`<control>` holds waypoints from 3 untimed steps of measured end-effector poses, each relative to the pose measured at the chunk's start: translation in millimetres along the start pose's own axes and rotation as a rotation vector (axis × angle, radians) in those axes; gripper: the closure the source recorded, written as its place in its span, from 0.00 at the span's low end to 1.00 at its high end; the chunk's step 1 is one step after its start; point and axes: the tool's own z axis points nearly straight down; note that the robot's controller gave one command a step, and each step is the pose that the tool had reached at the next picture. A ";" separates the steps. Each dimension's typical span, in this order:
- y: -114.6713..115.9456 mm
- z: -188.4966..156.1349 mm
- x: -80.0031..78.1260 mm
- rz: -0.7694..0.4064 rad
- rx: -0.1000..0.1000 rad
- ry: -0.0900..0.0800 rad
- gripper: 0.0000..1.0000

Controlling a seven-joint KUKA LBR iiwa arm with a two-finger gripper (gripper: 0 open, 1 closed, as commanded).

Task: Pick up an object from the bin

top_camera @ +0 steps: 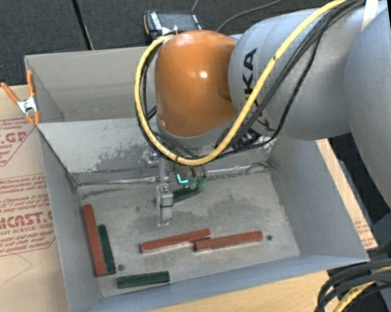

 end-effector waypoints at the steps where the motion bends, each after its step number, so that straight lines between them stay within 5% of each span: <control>1: -21.8 125.8 49.5 0.155 0.002 0.003 0.00; 2: -20.9 121.8 46.7 0.153 -0.001 -0.005 1.00; 3: -20.8 121.8 46.7 0.154 -0.001 -0.005 0.00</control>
Offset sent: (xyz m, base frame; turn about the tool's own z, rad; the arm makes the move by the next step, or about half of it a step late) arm -0.0471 -0.0213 -0.1209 0.1535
